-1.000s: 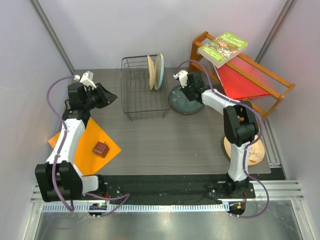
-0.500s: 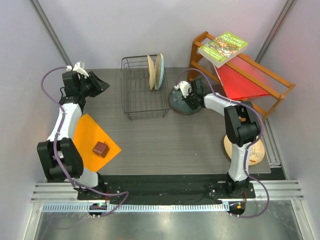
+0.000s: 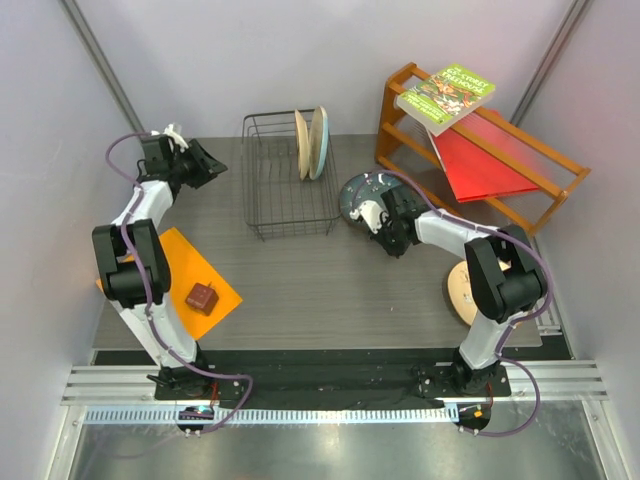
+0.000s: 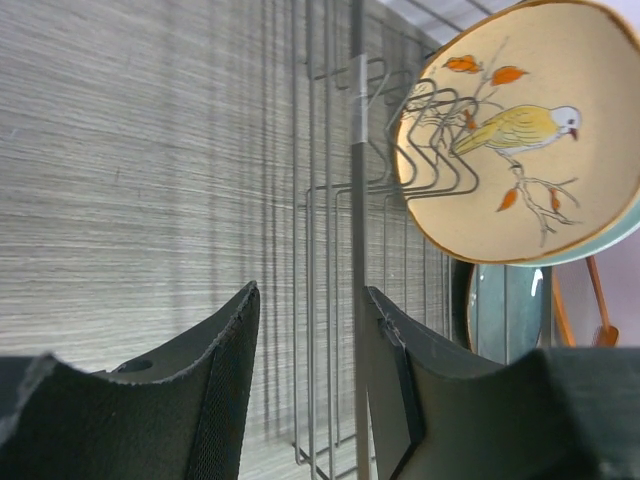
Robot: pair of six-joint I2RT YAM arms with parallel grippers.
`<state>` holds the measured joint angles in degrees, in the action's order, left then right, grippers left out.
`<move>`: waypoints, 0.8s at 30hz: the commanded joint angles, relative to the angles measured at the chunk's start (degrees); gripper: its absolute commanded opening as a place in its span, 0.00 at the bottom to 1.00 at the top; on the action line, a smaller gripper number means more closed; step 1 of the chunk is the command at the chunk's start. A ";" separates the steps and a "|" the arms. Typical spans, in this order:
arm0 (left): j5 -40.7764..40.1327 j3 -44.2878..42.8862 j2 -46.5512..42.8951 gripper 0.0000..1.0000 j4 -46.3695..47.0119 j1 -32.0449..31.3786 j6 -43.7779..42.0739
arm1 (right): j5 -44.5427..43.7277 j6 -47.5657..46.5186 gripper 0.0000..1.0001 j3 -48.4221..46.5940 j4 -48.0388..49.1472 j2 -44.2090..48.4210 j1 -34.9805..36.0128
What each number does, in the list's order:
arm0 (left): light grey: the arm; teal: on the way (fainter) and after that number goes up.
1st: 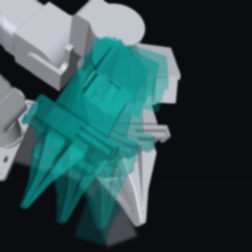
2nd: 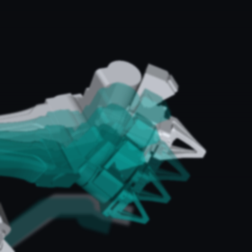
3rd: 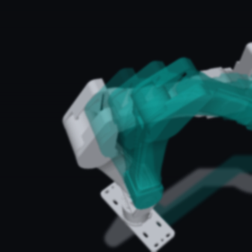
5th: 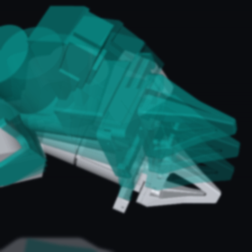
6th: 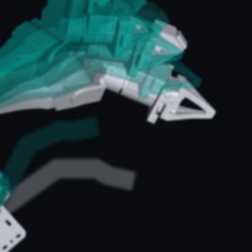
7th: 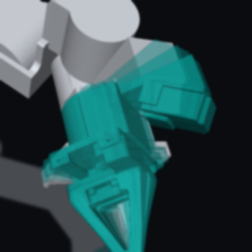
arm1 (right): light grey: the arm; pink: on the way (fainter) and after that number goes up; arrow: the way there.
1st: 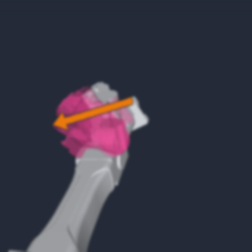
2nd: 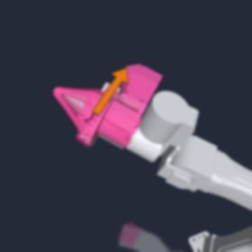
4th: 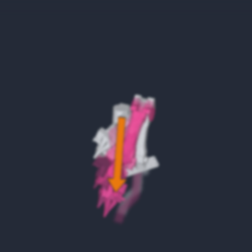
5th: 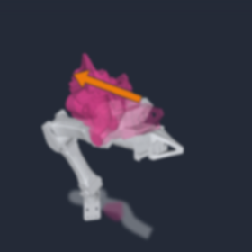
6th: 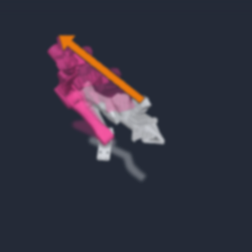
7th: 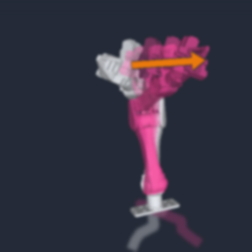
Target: Load the plates into the dish rack
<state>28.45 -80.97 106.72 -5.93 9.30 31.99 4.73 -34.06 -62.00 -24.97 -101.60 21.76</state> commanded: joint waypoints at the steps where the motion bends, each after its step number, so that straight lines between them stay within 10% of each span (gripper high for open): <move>1: 2.58 -3.32 1.39 0.46 3.21 0.37 0.62 | -0.16 2.06 0.02 0.48 -3.07 2.64 1.62; 9: 7.50 -2.79 1.74 0.46 0.75 0.28 1.15 | -1.75 -1.84 0.34 3.18 -2.02 15.24 1.71; 15: 6.80 -1.39 0.78 0.54 -0.13 0.45 -0.17 | 0.27 -27.57 0.73 33.88 24.57 38.56 1.71; 24: 7.32 -0.68 -0.37 0.54 -0.48 0.46 -0.87 | 4.06 -48.02 0.62 49.69 69.33 27.63 1.88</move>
<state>34.26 -81.58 109.14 -6.35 9.30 32.49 6.83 -71.96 -12.43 20.36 -66.61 23.46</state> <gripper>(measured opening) 0.540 0.625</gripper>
